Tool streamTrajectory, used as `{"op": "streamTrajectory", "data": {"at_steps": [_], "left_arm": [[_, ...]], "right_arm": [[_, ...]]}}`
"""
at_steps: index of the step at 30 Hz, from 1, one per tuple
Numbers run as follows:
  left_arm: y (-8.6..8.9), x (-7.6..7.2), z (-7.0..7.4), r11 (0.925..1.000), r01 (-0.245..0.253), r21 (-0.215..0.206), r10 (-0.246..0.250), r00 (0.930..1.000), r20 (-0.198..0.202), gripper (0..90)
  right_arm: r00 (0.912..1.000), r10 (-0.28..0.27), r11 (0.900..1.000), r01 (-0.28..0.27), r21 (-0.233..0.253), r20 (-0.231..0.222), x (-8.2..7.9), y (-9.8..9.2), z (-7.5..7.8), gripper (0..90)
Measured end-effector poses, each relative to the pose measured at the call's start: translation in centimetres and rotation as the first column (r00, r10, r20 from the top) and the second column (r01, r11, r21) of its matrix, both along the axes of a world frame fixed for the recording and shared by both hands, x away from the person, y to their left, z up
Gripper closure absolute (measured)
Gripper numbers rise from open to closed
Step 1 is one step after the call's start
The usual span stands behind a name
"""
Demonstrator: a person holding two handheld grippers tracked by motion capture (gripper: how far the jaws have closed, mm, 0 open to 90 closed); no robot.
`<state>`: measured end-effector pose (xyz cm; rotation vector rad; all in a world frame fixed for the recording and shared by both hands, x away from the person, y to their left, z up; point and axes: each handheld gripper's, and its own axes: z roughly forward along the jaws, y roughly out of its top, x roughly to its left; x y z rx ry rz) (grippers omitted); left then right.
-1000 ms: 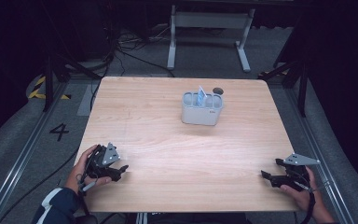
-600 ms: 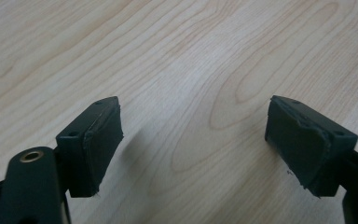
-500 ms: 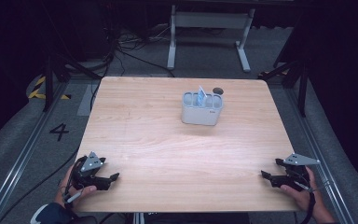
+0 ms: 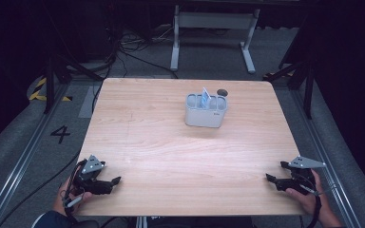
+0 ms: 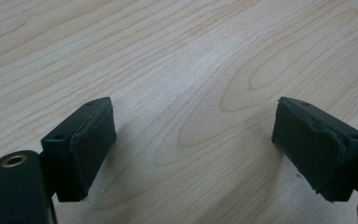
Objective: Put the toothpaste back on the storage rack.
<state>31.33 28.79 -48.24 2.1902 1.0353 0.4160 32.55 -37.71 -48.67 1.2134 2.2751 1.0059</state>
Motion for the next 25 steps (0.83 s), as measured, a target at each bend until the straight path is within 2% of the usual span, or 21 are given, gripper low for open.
{"op": "streamTrajectory", "data": {"at_steps": [3, 21, 25], "left_arm": [[-0.12, 0.11, 0.06, 0.9999, 0.001, 0.010, -0.001, 1.0000, -0.003, 11.2], [-0.11, 0.13, 0.06, 0.9999, 0.003, 0.012, -0.003, 1.0000, -0.001, 11.0], [-0.26, 0.24, 0.01, 0.9999, 0.001, 0.010, -0.001, 1.0000, -0.006, 8.8]], "right_arm": [[1.0000, 0.000, 1.000, 0.000, 0.000, 0.000, 0.00, 0.00, 0.00, 15.4], [1.0000, 0.002, 1.000, -0.002, 0.001, 0.000, 0.02, 0.00, 0.00, 15.4], [1.0000, 0.003, 1.000, -0.003, 0.001, 0.000, 0.03, 0.00, 0.00, 15.4]]}}
